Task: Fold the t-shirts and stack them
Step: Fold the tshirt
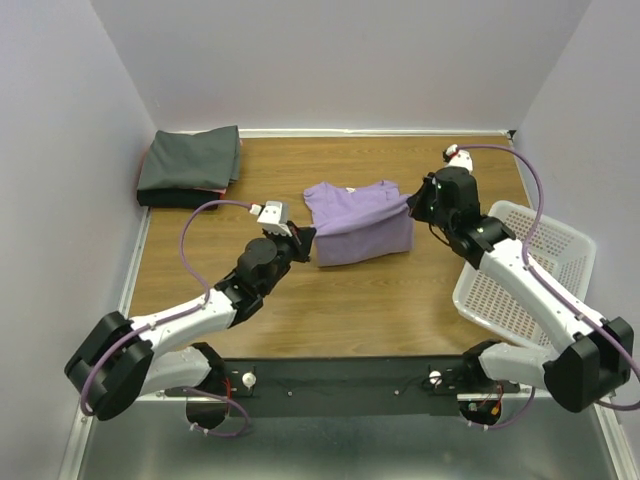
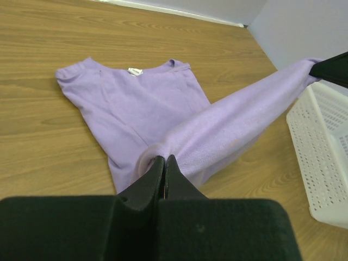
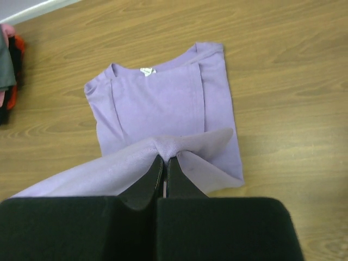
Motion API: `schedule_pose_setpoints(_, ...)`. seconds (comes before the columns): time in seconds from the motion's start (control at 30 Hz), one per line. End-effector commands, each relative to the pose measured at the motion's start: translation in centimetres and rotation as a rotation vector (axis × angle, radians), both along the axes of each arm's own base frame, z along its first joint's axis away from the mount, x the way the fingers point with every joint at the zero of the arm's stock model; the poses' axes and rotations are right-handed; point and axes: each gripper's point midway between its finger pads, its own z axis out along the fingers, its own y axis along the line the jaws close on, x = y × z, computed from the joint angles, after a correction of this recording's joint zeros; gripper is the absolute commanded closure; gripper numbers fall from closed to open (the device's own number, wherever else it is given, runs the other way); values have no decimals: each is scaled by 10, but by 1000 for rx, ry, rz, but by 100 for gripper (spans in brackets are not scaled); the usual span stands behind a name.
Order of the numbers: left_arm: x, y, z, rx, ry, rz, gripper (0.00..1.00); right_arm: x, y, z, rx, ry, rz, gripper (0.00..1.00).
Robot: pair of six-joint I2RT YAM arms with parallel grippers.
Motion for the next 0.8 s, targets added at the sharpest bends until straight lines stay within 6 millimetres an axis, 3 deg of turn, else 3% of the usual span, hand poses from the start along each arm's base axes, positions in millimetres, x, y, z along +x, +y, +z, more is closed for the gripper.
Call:
schedule_pose_setpoints(0.0,18,-7,25,-19,-83,-35,100,27,-8,32,-39,-108,-72,99)
schedule_pose_setpoints(0.43,65,-7,29,7,-97,-36,100,75,-7,21,-138,-90,-124,99)
schedule_pose_setpoints(0.63,95,-6,8,32,-57,-44,100,97,-9,12,-161,-74,-145,99)
schedule_pose_setpoints(0.77,110,-10,-5,31,-24,-68,100,115,-12,-8,-176,-39,-152,99)
